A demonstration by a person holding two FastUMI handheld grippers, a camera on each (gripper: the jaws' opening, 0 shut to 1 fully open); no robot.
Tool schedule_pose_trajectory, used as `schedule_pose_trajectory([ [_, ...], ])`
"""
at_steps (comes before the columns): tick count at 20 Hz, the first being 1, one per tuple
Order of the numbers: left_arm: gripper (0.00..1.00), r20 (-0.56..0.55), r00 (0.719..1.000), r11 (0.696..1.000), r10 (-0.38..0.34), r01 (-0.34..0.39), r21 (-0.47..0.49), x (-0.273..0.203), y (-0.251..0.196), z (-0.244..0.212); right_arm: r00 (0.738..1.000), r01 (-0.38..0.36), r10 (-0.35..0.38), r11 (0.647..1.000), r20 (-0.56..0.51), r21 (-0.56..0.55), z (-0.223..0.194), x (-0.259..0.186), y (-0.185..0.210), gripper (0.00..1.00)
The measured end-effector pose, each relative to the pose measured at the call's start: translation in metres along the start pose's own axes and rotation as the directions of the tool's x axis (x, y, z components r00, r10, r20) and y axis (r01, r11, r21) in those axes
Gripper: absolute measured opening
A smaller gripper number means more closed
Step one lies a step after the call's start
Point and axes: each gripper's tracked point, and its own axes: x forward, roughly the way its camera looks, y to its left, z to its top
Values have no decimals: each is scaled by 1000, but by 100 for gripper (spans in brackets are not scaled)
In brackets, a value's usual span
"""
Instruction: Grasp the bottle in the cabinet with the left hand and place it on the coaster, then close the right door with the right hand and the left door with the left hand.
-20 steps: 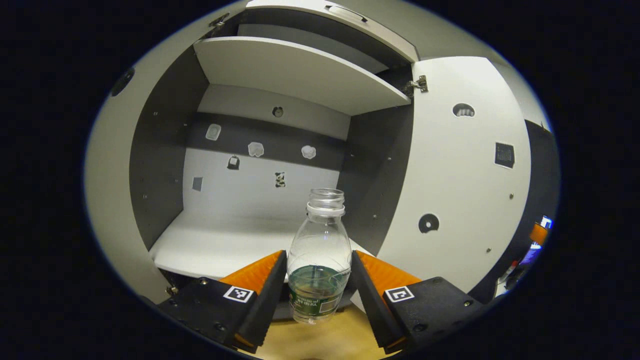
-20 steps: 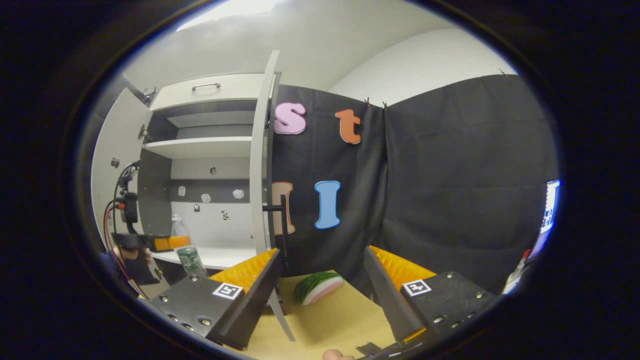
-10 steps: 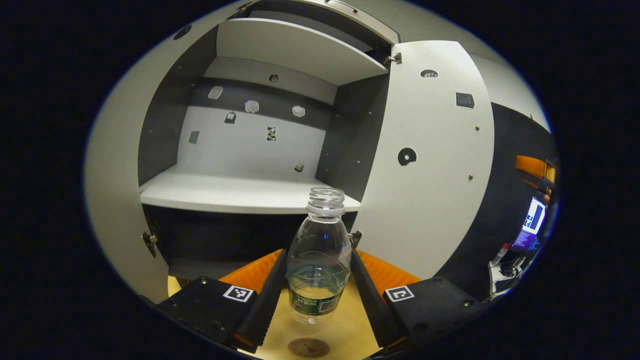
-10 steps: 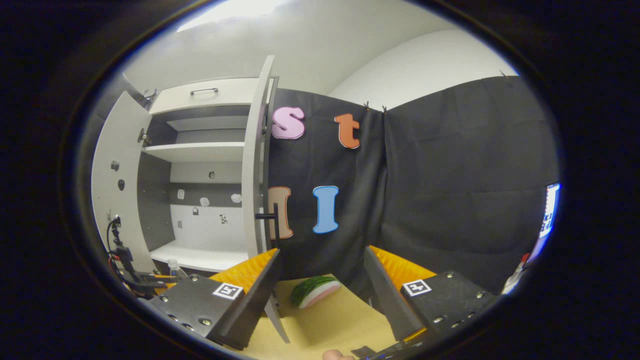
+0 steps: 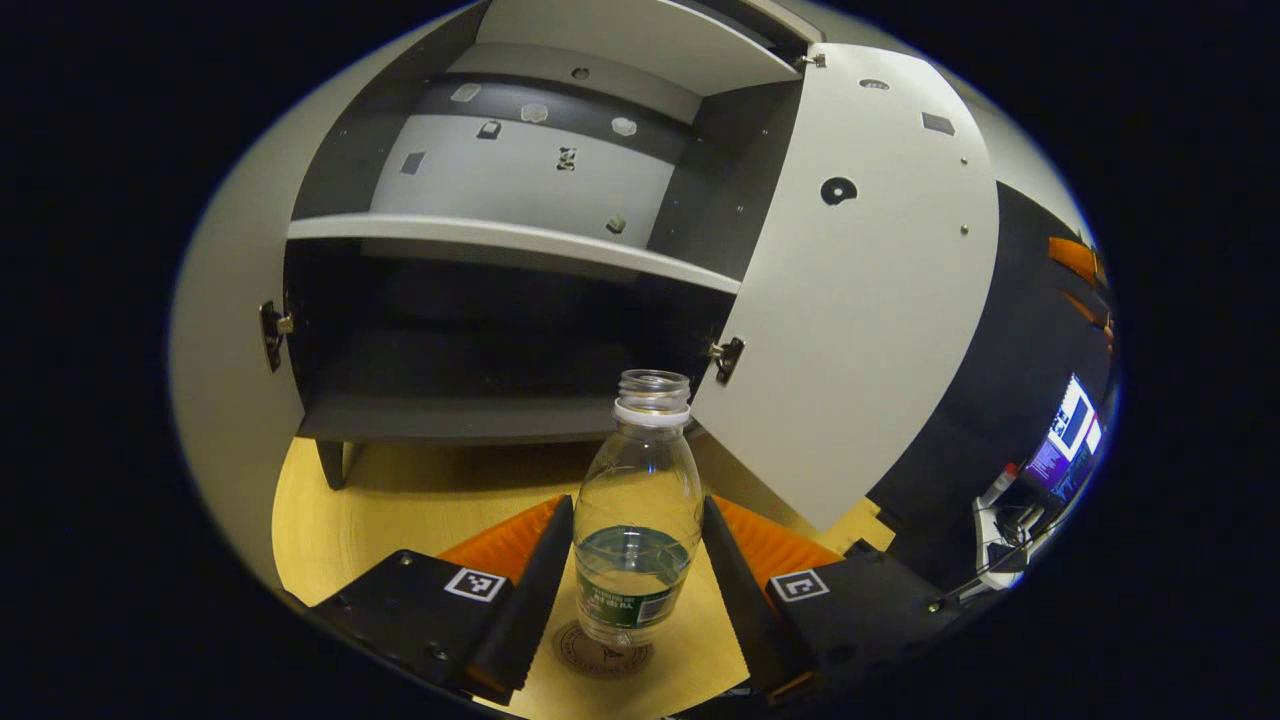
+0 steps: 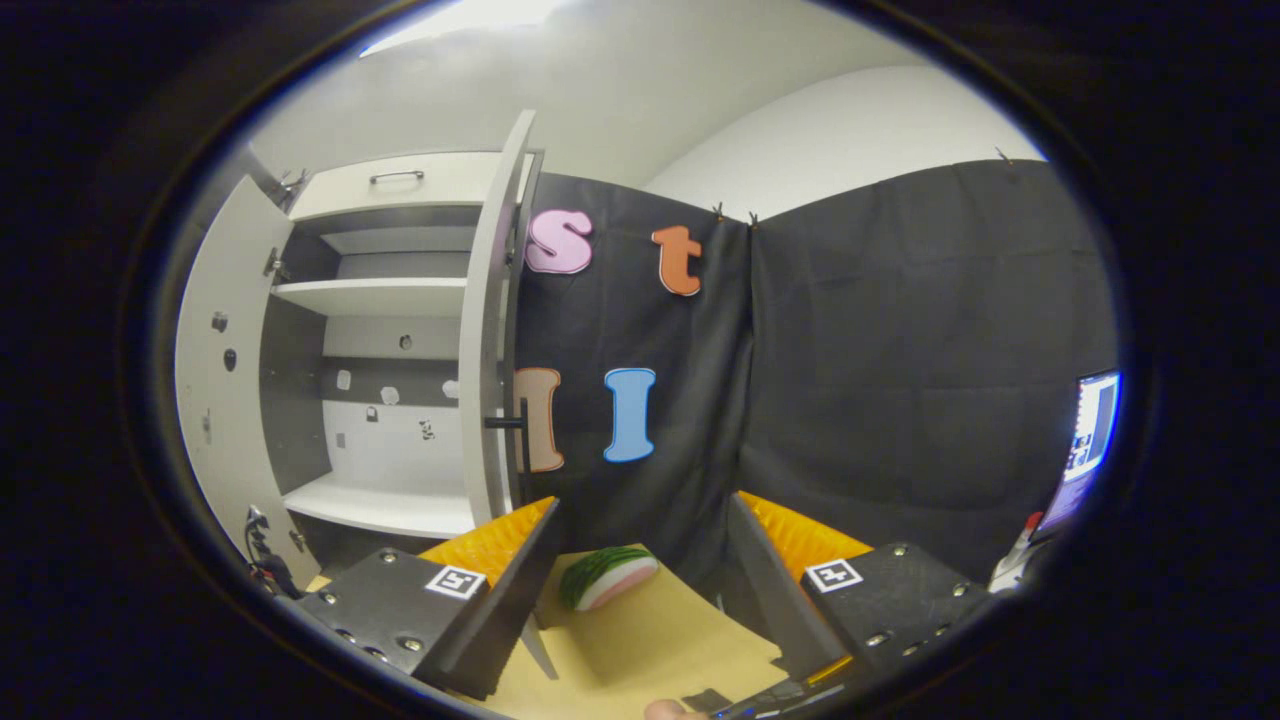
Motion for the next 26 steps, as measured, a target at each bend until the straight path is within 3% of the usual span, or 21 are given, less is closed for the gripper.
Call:
schedule_pose_trajectory([
  [9,82,-72,996,999,47,-47,3,12,12,-53,1000,4,-4,1000,-15,-23,-5,-1,-4,100],
  [14,82,-39,998,998,57,-57,10,8,10,-54,1000,-5,4,1000,-25,-28,-9,4,-1,100],
  [26,82,-73,996,998,61,-59,23,-30,1,-73,997,-65,65,998,-44,-2,-25,28,27,100],
])
